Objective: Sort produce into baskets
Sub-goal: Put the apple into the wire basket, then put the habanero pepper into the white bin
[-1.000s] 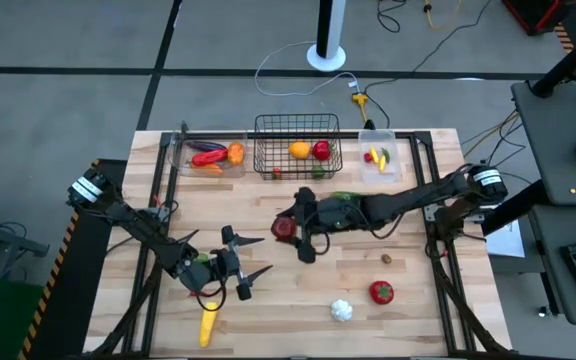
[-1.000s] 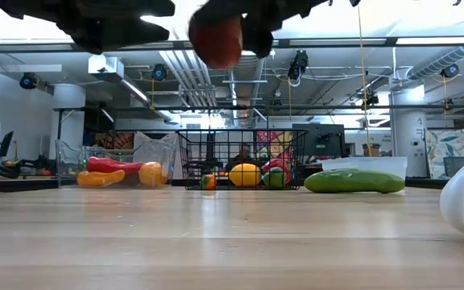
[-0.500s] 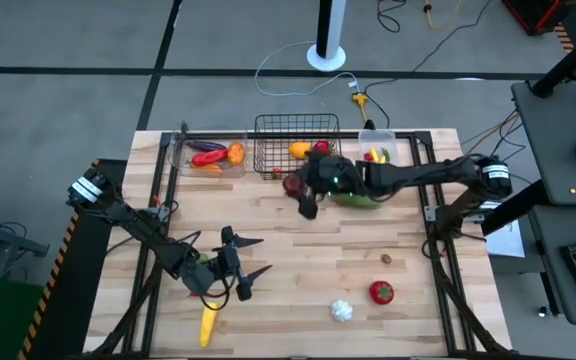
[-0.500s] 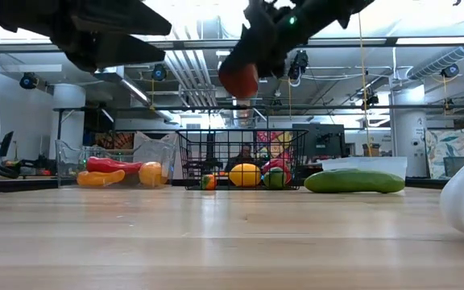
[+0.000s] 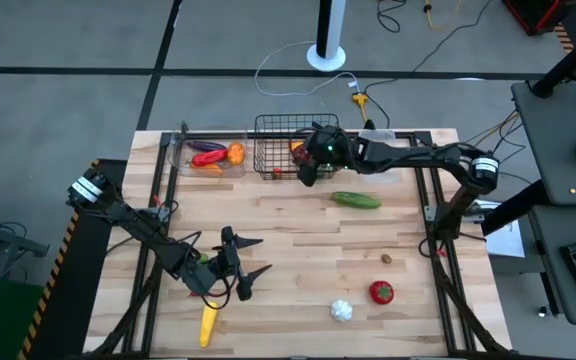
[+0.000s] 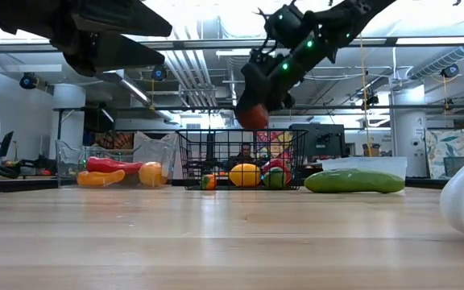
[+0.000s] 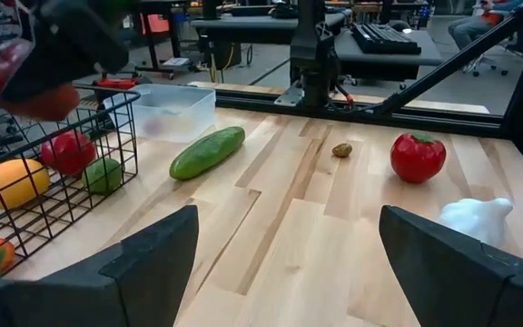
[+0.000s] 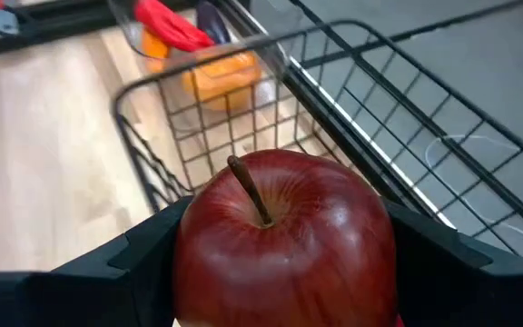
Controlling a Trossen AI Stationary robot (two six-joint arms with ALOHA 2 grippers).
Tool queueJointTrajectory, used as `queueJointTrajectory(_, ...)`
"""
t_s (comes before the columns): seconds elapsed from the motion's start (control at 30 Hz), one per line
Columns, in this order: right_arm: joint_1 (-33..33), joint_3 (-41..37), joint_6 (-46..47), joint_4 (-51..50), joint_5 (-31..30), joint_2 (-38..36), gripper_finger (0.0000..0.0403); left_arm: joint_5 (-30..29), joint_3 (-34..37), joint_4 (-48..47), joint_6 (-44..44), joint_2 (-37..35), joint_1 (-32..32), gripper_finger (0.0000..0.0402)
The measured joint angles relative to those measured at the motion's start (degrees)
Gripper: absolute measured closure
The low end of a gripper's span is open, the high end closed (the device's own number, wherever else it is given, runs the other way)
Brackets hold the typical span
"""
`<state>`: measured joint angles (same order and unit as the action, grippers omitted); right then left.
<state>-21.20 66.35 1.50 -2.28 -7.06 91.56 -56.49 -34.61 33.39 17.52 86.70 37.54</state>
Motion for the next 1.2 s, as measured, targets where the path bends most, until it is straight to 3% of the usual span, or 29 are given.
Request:
queueJointTrajectory(0.2,-1.09,0.0,0.02,1.28,0.07,3.01,0.0106,-0.01,-0.11,-0.13,-0.16,0.0,-0.2,0.0078)
queueJointTrajectory(0.5,-1.77,0.0,1.51,2.93,0.21,4.25,0.0065,-0.05,-0.11,-0.58,-0.26,0.0,-0.7,0.0078)
queueJointTrajectory(1.2,0.58,0.0,1.56,2.0,0.17,2.06,0.0088,0.0,-0.13,-1.4,1.54,0.0,-0.7,0.0078)
